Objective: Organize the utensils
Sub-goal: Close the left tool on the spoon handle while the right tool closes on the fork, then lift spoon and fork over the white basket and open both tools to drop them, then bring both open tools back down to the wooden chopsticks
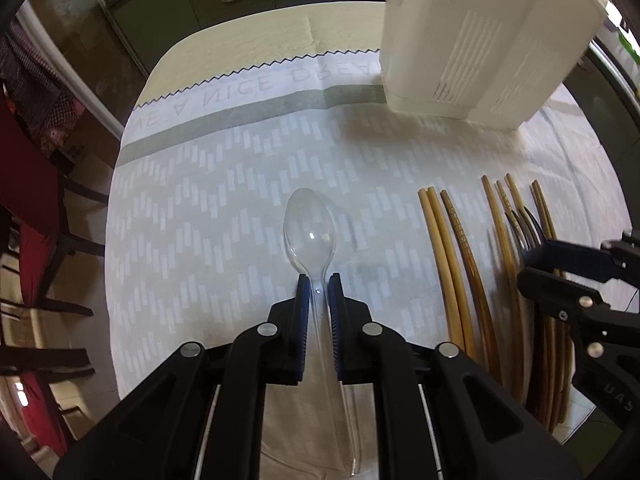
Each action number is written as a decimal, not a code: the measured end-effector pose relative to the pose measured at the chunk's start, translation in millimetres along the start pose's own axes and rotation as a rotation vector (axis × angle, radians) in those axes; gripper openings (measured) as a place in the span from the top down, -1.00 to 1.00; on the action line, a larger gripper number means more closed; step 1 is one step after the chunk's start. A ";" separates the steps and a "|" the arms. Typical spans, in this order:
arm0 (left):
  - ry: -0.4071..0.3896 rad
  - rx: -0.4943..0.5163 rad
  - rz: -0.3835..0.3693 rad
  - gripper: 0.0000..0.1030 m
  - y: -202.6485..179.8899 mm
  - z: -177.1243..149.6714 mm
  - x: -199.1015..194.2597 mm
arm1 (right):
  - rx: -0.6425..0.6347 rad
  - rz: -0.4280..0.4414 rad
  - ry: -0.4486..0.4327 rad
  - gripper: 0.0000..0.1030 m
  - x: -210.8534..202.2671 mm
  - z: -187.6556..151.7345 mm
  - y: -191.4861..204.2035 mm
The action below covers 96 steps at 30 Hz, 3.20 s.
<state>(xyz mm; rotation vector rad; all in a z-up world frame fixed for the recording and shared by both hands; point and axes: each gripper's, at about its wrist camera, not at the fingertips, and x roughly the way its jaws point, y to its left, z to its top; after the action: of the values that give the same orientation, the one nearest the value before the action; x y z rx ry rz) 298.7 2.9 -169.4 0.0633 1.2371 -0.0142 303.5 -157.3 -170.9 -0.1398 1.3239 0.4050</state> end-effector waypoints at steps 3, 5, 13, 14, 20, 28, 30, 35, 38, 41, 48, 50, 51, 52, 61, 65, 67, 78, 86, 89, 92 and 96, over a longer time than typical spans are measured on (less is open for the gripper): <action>0.001 -0.016 -0.041 0.81 5.5 -0.9 -0.9 | 0.008 0.031 -0.022 0.47 -10.3 -3.3 -5.1; -0.011 -0.014 -0.053 0.83 7.5 -2.2 -3.1 | 0.007 0.039 -0.048 0.47 -19.5 -7.5 -7.9; -0.102 -0.033 -0.088 0.83 18.4 -5.0 -22.7 | 0.014 0.077 -0.120 0.47 -49.7 -31.7 -22.7; -0.122 -0.035 -0.090 0.83 19.8 -5.4 -28.7 | 0.015 0.081 -0.127 0.47 -52.2 -33.7 -25.0; -0.239 -0.051 -0.123 0.84 26.2 -7.5 -72.6 | 0.022 0.112 -0.201 0.47 -79.5 -47.1 -35.8; -0.491 -0.043 -0.228 0.83 7.2 8.3 -167.3 | -0.013 0.135 -0.393 0.47 -143.1 -49.7 -35.1; -0.581 -0.049 -0.265 0.83 1.2 23.5 -190.3 | -0.013 0.134 -0.436 0.47 -159.0 -50.2 -39.5; -0.805 -0.038 -0.298 0.83 -22.1 67.1 -220.7 | 0.013 0.146 -0.508 0.47 -185.4 -50.8 -56.8; -0.917 -0.030 -0.271 0.83 -38.4 90.3 -217.3 | 0.034 0.144 -0.526 0.47 -192.0 -53.8 -68.9; -1.016 -0.054 -0.240 0.83 -46.7 109.5 -204.4 | 0.053 0.149 -0.534 0.47 -195.6 -56.2 -80.5; -1.068 -0.068 -0.184 0.83 -61.7 120.6 -166.3 | 0.068 0.149 -0.569 0.47 -204.8 -56.2 -96.9; -1.045 -0.063 -0.189 0.83 -64.5 119.0 -156.1 | 0.070 0.152 -0.584 0.47 -208.3 -52.2 -99.6; -1.041 -0.060 -0.187 0.83 -62.7 115.0 -152.7 | 0.072 0.152 -0.591 0.47 -209.8 -49.8 -100.8; -1.036 -0.053 -0.182 0.83 -61.5 110.9 -150.1 | 0.074 0.153 -0.600 0.47 -211.3 -46.4 -101.7; -0.975 -0.019 -0.181 0.73 -54.9 93.4 -138.1 | 0.105 0.127 -0.726 0.47 -239.4 9.7 -98.0; -0.964 -0.022 -0.201 0.73 -48.9 84.3 -139.6 | 0.117 0.061 -0.834 0.46 -255.6 38.2 -90.9; -0.970 -0.019 -0.205 0.72 -45.9 77.2 -143.2 | 0.128 0.007 -0.899 0.46 -259.1 54.6 -88.8; -0.962 -0.014 -0.239 0.54 -27.4 42.9 -169.3 | 0.069 -0.141 -0.932 0.45 -193.9 107.4 -78.0; -0.884 -0.009 -0.248 0.54 -27.5 31.3 -169.2 | 0.042 -0.100 -0.874 0.32 -159.4 79.2 -75.0; -0.815 -0.024 -0.245 0.54 -26.2 27.5 -165.8 | 0.047 -0.075 -0.879 0.33 -166.7 60.8 -73.8; -0.720 -0.030 -0.210 0.54 -26.8 18.7 -158.6 | 0.060 -0.069 -0.883 0.32 -184.3 30.1 -79.7; -0.461 -0.018 -0.140 0.54 -33.7 2.6 -129.4 | 0.049 -0.093 -0.785 0.31 -198.0 -9.0 -86.2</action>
<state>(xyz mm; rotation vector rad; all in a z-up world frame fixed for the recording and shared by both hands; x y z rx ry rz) 257.2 -33.9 -47.7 -0.0411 0.7790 -0.1325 289.8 -280.8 5.9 0.0054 0.5499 0.2991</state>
